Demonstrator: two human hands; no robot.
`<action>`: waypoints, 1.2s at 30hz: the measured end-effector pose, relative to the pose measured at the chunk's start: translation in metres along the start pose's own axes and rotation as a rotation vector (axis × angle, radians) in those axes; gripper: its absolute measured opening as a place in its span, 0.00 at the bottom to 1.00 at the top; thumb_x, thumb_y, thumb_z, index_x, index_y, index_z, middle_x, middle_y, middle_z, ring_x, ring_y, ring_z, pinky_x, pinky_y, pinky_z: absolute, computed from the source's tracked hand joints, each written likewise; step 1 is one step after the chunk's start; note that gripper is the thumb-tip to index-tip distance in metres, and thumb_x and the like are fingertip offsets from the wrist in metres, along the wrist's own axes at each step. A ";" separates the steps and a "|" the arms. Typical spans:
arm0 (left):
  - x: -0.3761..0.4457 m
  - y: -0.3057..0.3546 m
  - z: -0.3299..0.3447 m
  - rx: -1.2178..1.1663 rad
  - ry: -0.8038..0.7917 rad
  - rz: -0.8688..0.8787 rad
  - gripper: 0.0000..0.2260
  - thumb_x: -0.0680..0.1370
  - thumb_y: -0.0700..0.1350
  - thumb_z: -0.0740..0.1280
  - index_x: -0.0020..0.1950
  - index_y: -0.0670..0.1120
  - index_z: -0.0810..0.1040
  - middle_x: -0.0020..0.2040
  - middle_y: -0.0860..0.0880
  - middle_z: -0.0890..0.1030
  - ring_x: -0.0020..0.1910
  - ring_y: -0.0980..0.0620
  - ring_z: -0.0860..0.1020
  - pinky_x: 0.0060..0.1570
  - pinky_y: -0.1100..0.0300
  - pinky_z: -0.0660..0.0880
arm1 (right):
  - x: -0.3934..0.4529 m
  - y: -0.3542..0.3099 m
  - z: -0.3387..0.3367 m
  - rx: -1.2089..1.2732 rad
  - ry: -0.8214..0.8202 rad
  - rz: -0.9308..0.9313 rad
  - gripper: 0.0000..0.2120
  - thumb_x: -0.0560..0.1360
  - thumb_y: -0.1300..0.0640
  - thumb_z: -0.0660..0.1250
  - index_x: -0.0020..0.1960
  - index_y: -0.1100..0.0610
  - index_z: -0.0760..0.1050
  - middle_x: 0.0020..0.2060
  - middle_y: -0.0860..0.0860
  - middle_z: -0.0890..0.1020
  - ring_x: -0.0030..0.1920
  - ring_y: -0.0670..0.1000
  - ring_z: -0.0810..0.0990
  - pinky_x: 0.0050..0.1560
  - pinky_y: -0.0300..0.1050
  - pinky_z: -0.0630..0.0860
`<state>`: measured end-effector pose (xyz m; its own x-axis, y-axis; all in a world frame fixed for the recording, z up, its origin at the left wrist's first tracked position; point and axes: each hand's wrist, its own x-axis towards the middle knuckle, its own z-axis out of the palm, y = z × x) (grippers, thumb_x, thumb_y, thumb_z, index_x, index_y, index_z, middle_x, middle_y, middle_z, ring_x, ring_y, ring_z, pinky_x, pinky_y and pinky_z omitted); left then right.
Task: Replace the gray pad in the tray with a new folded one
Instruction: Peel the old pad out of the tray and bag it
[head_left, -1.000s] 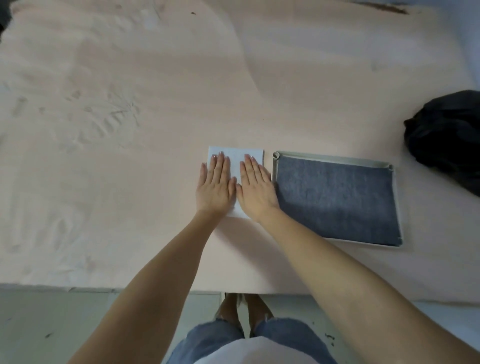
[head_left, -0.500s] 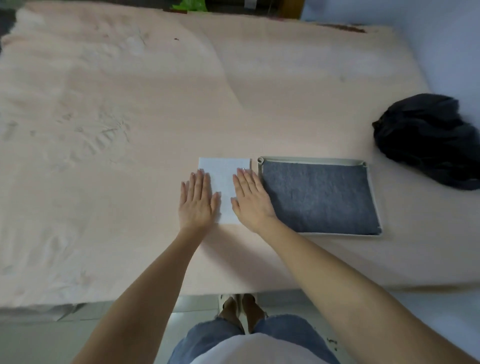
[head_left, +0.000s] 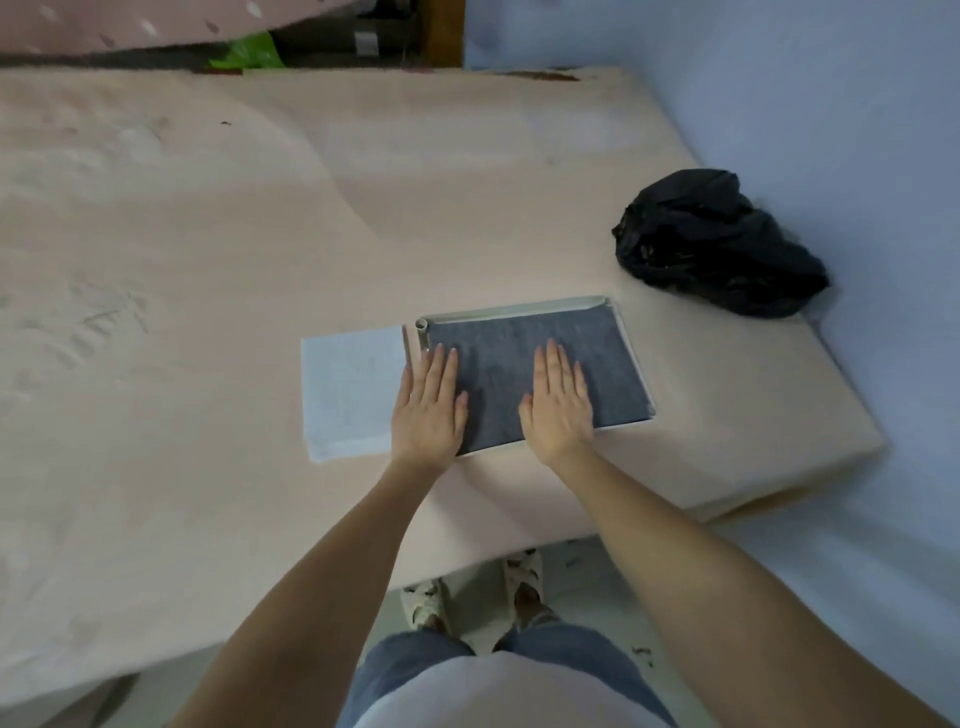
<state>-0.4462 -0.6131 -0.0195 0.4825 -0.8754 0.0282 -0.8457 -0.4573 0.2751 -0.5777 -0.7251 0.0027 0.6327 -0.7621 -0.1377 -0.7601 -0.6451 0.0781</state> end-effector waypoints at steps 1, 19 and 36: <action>-0.001 0.005 0.002 0.009 -0.007 -0.004 0.25 0.81 0.51 0.44 0.75 0.41 0.61 0.74 0.43 0.65 0.74 0.44 0.62 0.72 0.52 0.51 | -0.001 0.008 0.001 -0.004 0.009 0.018 0.29 0.81 0.52 0.48 0.76 0.63 0.42 0.76 0.59 0.47 0.76 0.55 0.45 0.75 0.51 0.41; 0.011 0.067 0.040 0.043 -0.068 -0.321 0.29 0.77 0.54 0.40 0.78 0.47 0.49 0.78 0.46 0.51 0.77 0.48 0.47 0.75 0.52 0.44 | 0.034 0.121 0.020 0.187 -0.003 -0.083 0.28 0.80 0.54 0.49 0.76 0.64 0.47 0.76 0.60 0.51 0.76 0.56 0.49 0.74 0.49 0.43; 0.010 0.076 0.037 0.075 -0.049 -0.398 0.26 0.78 0.54 0.54 0.71 0.41 0.67 0.74 0.39 0.62 0.74 0.40 0.58 0.72 0.48 0.55 | 0.038 0.133 0.019 0.303 0.060 -0.028 0.19 0.65 0.59 0.70 0.55 0.63 0.76 0.57 0.60 0.77 0.52 0.60 0.77 0.52 0.53 0.71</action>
<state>-0.5143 -0.6630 -0.0339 0.7653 -0.6337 -0.1127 -0.6107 -0.7702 0.1839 -0.6577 -0.8388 -0.0106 0.6546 -0.7521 -0.0763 -0.7462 -0.6267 -0.2246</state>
